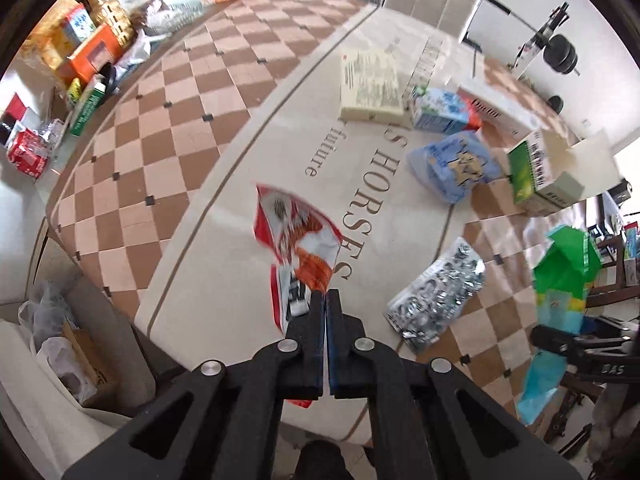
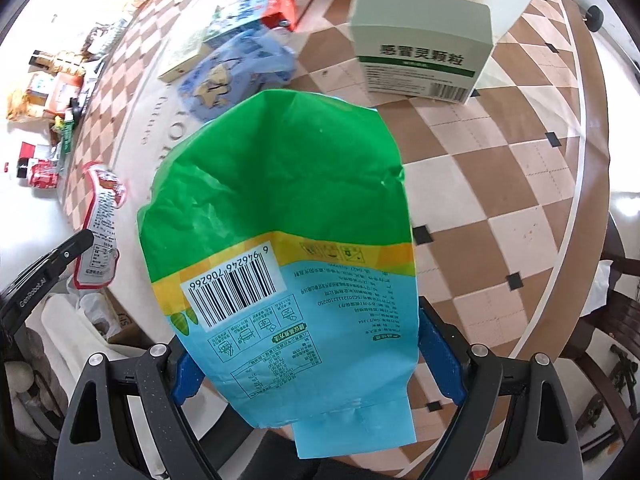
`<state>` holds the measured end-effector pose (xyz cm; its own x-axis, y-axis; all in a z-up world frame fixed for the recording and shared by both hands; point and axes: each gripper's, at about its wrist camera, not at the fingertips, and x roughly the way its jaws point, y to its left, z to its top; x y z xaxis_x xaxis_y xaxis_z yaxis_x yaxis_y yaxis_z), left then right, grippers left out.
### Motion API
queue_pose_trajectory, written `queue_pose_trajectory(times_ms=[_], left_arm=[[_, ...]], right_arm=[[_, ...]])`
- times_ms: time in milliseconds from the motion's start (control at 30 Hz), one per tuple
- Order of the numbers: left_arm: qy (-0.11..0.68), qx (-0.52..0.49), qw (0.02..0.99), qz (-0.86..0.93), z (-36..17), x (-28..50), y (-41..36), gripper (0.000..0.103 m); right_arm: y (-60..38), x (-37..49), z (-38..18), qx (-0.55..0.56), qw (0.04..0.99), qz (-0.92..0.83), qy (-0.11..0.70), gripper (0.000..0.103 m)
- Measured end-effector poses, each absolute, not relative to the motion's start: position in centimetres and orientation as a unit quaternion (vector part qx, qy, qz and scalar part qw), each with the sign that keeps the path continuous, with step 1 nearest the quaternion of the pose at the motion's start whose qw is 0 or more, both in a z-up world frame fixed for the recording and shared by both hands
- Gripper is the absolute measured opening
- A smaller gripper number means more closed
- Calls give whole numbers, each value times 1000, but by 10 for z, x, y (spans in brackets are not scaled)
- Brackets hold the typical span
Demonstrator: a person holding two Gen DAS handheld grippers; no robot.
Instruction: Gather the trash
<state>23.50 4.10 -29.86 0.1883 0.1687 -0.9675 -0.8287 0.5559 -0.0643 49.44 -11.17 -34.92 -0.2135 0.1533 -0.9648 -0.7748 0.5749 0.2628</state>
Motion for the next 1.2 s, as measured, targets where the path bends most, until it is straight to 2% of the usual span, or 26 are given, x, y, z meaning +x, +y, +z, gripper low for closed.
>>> queue_pose_trajectory(times_ms=[233,367,633,700,800,1200], left_arm=[[499,-320,726,348,-282,208,24,0],[487,-342,730,336,-291,202,19,0],[582,-352,657,324,-391,198,30,3],[590,-346,657,316,-402,203,30,6],[596,-329,664,309,-401,214,31,8],[601,-291,686,289,-391,242,57,9]], right_arm=[[-128,455,-333,-223,588,410,660,91],[-147,435,-326,-218,602,405,652,91],[-173,418,-339,-218,597,393,665,91],[-172,421,-345,-217,597,387,669,91],[-165,430,-351,-214,597,383,672,91],[-139,470,-358,-193,596,377,682,91]])
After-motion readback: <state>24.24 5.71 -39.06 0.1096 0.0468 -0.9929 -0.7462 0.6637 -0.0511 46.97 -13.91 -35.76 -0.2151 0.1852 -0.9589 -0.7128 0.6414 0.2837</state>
